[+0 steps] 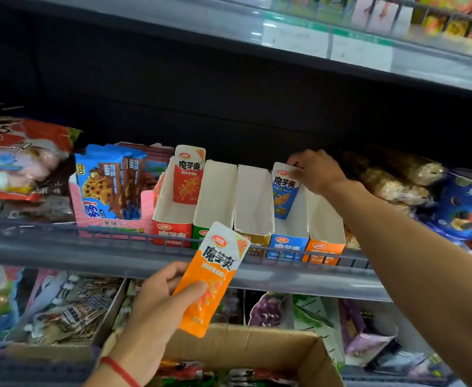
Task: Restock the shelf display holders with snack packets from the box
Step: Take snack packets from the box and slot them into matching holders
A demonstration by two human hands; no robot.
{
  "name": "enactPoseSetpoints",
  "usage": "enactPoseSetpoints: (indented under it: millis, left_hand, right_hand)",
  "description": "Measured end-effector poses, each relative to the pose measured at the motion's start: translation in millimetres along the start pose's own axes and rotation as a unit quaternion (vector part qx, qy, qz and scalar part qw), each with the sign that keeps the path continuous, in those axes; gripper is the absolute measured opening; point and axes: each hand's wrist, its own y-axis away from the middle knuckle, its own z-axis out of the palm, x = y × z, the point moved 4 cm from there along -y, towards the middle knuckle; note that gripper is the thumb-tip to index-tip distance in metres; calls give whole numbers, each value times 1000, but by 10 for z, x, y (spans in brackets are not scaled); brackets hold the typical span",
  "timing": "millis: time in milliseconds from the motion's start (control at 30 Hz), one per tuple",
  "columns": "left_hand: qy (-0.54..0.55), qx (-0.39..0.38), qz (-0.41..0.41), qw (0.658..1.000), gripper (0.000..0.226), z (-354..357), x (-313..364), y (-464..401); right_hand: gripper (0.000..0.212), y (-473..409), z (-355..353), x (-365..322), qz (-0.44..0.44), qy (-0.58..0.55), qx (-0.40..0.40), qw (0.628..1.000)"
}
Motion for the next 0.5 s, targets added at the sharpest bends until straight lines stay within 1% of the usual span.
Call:
enactPoseSetpoints:
  millis: [133, 267, 367, 433, 500]
  left_hand:
    - [5, 2, 1, 1000, 14, -31, -10, 8]
    - [10, 2, -3, 1000, 13, -38, -11, 19]
    - [25, 3, -6, 1000, 13, -44, -2, 24]
    - [48, 3, -13, 999, 13, -43, 6, 27]
    - [75, 0, -21, 997, 16, -38, 24, 44]
  right_hand:
    - [23, -78, 28, 0, -13, 65, 20, 998]
    - [29, -110, 64, -17, 3, 113, 43, 993]
    - [34, -88, 89, -26, 18, 113, 63, 991]
    - [39, -45, 71, -20, 34, 95, 73, 992]
    - [38, 44, 16, -69, 32, 63, 103, 992]
